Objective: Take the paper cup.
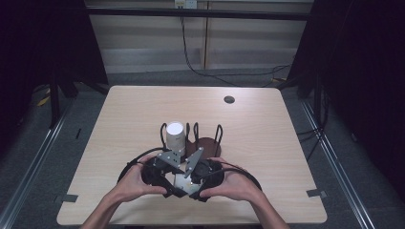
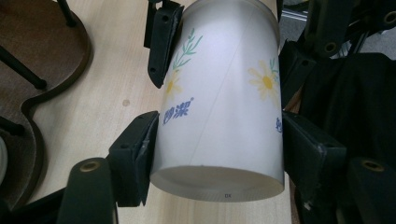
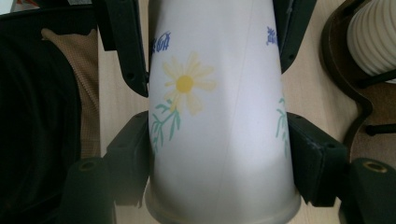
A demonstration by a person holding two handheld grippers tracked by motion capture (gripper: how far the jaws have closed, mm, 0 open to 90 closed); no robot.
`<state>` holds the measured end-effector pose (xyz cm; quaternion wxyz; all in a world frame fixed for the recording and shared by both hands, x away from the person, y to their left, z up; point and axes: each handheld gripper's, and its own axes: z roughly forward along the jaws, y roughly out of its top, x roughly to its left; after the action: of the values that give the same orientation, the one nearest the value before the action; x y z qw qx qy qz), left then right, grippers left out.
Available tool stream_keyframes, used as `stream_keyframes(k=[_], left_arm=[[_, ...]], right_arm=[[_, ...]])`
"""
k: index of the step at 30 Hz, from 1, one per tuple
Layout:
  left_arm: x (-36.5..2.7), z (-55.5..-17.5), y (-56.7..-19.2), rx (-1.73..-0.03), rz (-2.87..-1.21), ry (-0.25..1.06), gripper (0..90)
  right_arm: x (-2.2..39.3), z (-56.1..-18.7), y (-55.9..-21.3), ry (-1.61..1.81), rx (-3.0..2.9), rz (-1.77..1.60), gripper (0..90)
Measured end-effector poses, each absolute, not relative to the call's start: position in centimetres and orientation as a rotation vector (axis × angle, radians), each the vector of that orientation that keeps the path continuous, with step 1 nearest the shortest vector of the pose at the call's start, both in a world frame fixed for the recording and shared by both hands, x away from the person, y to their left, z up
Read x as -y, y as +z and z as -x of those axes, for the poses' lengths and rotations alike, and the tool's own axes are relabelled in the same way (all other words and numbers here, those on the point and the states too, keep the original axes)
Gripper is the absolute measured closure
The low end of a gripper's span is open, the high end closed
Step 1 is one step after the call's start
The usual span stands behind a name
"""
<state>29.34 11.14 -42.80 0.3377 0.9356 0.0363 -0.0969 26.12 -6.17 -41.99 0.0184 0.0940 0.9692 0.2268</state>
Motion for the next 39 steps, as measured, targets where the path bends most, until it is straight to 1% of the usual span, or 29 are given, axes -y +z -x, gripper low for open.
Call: stream_keyframes(k=[4, 7, 10, 17, 19, 22, 28, 31, 39], left_arm=[[-11.2, -29.3, -42.8, -0.099, -2.429, -0.251, 33.5], [-11.2, -29.4, -42.6, -0.057, -2.451, -0.212, 34.9], [-11.2, -29.1, -42.6, -0.094, -2.424, -0.231, 36.1], [-11.2, -29.1, -42.5, -0.088, -2.415, -0.241, 37.2], [-11.3, -29.2, -42.6, -0.093, -2.400, -0.251, 37.2], [-11.5, -29.3, -42.6, -0.099, -2.401, -0.246, 37.3], [-11.7, -29.3, -42.5, -0.112, -2.382, -0.235, 37.3], [-11.8, -29.3, -42.5, -0.124, -2.362, -0.257, 37.3], [-12.3, -29.4, -42.0, -0.141, -2.340, -0.229, 37.3]], right_arm=[[6.2, -26.1, -41.9, 0.706, -3.014, -0.294, 30.8], [6.3, -26.1, -41.9, 0.709, -3.017, -0.310, 30.8], [6.4, -26.2, -41.9, 0.713, -3.022, -0.299, 30.8], [6.6, -26.2, -41.8, 0.732, -3.027, -0.310, 29.3], [6.7, -26.3, -41.8, 0.746, -3.030, -0.326, 27.4], [6.8, -26.5, -41.9, 0.762, -3.016, -0.370, 22.1], [7.4, -26.9, -41.8, 0.814, -3.010, -0.390, 19.3], [7.6, -27.0, -41.7, 0.844, -3.016, -0.407, 19.3], [8.5, -27.3, -41.2, 0.921, -3.005, -0.460, 17.6]])
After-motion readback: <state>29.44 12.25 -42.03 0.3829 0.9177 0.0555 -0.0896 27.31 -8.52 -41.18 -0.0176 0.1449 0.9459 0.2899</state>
